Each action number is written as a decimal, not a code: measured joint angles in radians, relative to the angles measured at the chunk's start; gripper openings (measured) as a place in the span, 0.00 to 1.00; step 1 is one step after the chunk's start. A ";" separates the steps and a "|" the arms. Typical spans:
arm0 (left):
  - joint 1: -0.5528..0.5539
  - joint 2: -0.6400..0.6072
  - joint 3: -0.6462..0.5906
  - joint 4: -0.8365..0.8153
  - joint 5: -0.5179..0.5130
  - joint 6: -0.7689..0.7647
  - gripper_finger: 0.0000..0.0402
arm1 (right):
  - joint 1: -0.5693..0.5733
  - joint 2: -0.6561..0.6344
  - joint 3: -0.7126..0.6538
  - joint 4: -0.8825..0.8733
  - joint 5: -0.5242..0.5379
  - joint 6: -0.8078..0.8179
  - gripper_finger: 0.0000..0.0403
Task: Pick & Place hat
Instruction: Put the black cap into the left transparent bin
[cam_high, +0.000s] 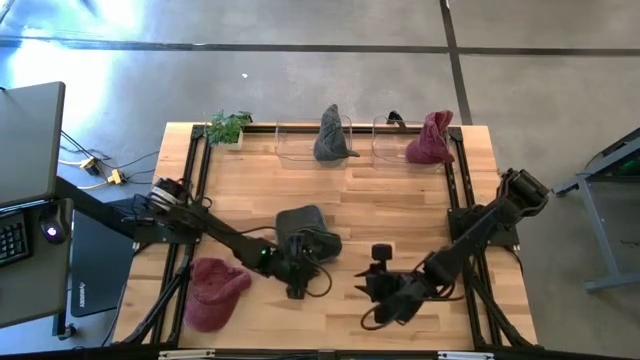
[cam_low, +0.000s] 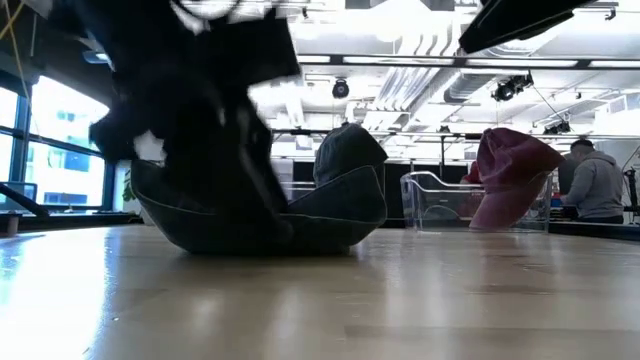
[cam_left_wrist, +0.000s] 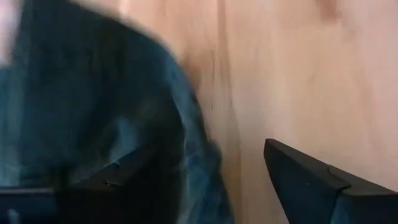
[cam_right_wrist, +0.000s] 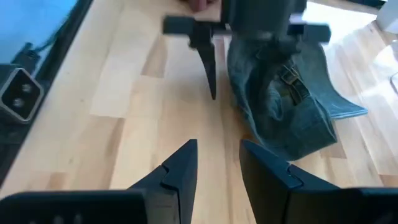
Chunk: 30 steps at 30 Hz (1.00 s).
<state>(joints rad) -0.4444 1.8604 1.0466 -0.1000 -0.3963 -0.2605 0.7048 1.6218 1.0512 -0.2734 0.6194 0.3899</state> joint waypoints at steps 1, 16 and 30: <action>0.009 0.015 0.000 -0.009 0.010 -0.012 0.68 | 0.005 0.000 0.000 0.000 0.000 0.002 0.28; 0.018 -0.002 0.154 -0.324 0.177 0.116 0.06 | -0.025 0.002 -0.007 0.010 0.004 -0.005 0.27; 0.019 -0.020 0.615 -0.887 0.317 0.373 0.04 | -0.059 0.003 -0.007 0.238 -0.050 -0.289 0.57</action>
<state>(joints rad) -0.4252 1.8408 1.6611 -0.9873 -0.0797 0.1123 0.6460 1.6245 1.0439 -0.0355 0.5698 0.1011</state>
